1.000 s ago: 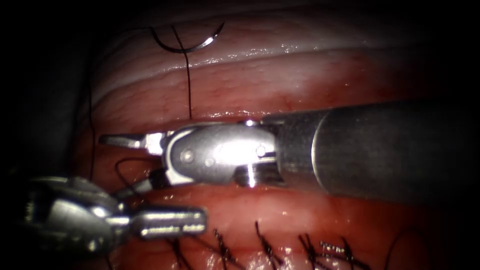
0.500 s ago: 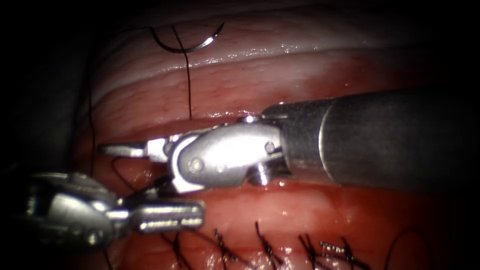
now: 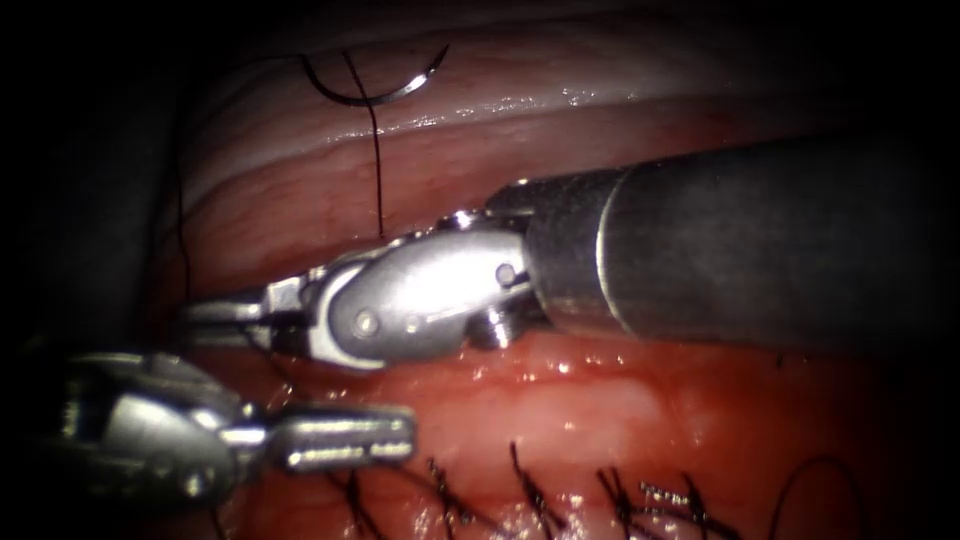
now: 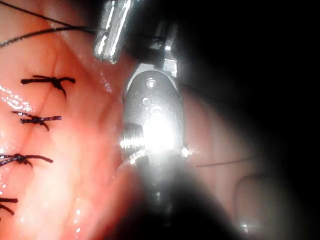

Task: Wound Closure
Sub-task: Regrasp suture to obtain longer length in left hand

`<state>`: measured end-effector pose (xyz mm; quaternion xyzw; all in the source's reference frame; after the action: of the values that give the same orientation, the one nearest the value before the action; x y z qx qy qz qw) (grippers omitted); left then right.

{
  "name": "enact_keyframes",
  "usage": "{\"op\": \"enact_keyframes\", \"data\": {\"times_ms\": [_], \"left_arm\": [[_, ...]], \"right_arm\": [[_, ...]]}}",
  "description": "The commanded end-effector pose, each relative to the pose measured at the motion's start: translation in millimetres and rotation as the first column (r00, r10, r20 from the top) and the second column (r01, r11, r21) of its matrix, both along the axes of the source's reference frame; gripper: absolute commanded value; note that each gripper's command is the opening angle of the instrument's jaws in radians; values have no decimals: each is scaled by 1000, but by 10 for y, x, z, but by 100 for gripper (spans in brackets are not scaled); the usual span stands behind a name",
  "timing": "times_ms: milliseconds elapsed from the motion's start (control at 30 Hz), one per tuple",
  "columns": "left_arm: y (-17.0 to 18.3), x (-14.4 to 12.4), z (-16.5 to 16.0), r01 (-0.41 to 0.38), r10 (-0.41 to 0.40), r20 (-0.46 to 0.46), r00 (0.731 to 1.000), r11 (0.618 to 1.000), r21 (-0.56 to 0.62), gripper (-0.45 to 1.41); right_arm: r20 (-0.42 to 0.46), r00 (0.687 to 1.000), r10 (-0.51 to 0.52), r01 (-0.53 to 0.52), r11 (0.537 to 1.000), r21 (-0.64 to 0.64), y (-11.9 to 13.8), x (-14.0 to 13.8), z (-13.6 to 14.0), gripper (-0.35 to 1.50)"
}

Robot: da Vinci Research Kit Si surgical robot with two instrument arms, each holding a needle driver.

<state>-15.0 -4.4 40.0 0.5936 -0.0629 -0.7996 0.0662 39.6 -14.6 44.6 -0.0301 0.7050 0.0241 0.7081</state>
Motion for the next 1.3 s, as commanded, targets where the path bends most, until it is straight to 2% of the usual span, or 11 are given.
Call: {"op": "enact_keyframes", "data": {"times_ms": [33, 100, 200, 233, 267, 300, 600, 833, 1100, 1233, 1300], "left_arm": [[0, -4, 4, 10, -10, 7, 1000, 1000, 4, 2], [1, -4, 3, 38, -38, 8, 999, 999, 16, 66], [3, -6, 1, 115, -115, -12, 993, 993, -2, 88], [3, -7, 1, 144, -144, -20, 989, 990, -8, 88], [3, -12, 0, 221, -222, -39, 974, 975, -19, 79], [3, -19, 0, 273, -275, -44, 960, 961, -44, 57], [3, -55, 3, 358, -373, -105, 922, 923, -142, 49], [12, -80, 2, 371, -404, -130, 906, 903, -216, 46], [23, -95, 3, 398, -438, -138, 889, 885, -243, 44], [16, -88, 3, 393, -433, -137, 891, 886, -247, 22], [7, -74, 2, 384, -425, -134, 895, 888, -251, 12]], "right_arm": [[18, 1000, 10, -10, 1000, 8, 5, -3, 9, -35], [63, 998, 21, -24, 999, 40, 8, -14, 14, -35], [146, 988, 58, -68, 995, 67, 17, -30, 23, -35], [164, 984, 68, -83, 993, 86, 20, -35, 26, -35], [205, 974, 94, -119, 986, 114, 29, -46, 32, -35], [240, 964, 111, -148, 979, 138, 36, -53, 38, -35], [359, 926, 119, -182, 972, 149, 60, -64, 66, -35], [418, 901, 111, -185, 973, 140, 59, -60, 82, -35], [426, 898, 107, -182, 974, 137, 50, -59, 91, -35], [427, 898, 104, -179, 974, 139, 50, -60, 90, -35], [427, 898, 103, -179, 974, 141, 51, -61, 88, -35]]}}
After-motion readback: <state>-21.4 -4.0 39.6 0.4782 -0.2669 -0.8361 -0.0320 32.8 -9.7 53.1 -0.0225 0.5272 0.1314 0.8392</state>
